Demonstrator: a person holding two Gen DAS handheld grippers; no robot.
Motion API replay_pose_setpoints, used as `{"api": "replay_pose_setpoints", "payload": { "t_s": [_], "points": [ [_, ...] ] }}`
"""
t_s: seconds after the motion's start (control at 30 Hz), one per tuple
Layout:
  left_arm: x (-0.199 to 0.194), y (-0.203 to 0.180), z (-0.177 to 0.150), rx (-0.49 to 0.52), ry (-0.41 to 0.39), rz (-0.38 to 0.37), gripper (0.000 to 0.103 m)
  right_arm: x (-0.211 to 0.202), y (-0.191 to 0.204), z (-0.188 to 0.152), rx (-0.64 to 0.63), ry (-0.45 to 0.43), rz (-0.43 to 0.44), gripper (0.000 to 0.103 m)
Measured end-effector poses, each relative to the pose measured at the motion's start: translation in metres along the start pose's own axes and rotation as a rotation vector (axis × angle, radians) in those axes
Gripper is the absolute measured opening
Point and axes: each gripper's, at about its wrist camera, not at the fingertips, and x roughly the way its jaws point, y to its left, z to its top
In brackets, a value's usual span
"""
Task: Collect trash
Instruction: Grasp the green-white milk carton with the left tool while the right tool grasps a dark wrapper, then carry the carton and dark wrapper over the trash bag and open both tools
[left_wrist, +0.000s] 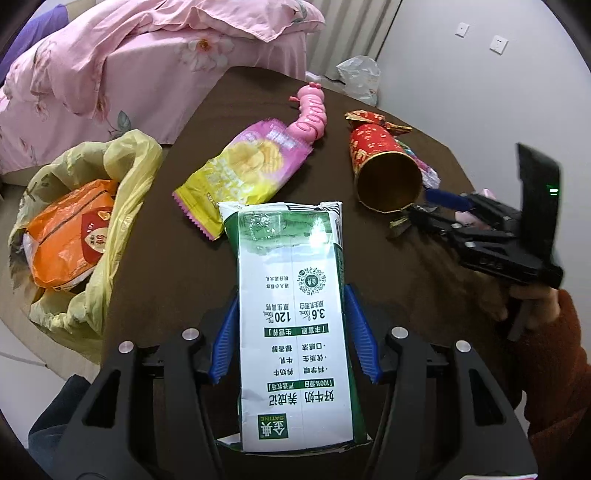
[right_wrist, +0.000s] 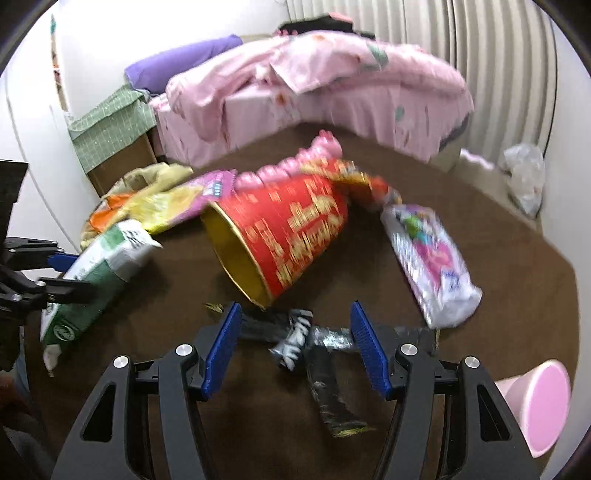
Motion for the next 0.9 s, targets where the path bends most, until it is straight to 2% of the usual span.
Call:
{"api": "replay_pose_setpoints", "payload": {
  "t_s": [0.1, 0.17, 0.2, 0.23, 0.37, 0.5, 0.77, 0.9],
  "points": [
    [0.001, -0.002, -0.001, 0.011, 0.003, -0.013, 0.051, 0.003, 0.006, -0.007, -0.013, 0.03, 0.025, 0.048],
    [0.002, -0.003, 0.0, 0.011, 0.005, -0.012, 0.052, 0.002, 0.017, -0.014, -0.062, 0.033, -0.004, 0.035],
    [0.001, -0.002, 0.001, 0.007, 0.004, -0.014, 0.052, 0.0, 0.021, -0.018, -0.084, 0.029, -0.017, 0.032],
    [0.001, -0.002, 0.002, 0.006, 0.004, -0.013, 0.052, -0.001, 0.024, -0.021, -0.089, 0.027, -0.015, 0.021],
    [0.0, -0.007, 0.006, 0.025, 0.008, 0.007, 0.053, -0.015, 0.031, -0.032, -0.081, -0.005, -0.034, 0.021],
    [0.011, -0.014, 0.017, 0.057, 0.048, 0.06, 0.054, -0.027, 0.036, -0.042, -0.061, -0.018, -0.01, 0.021],
    [0.041, -0.03, 0.035, 0.111, 0.123, 0.138, 0.056, -0.042, 0.037, -0.051, -0.026, -0.023, -0.022, 0.02],
    [0.038, -0.028, 0.036, 0.072, 0.121, 0.101, 0.057, -0.051, 0.037, -0.052, -0.015, -0.047, -0.033, 0.02]
  ]
}}
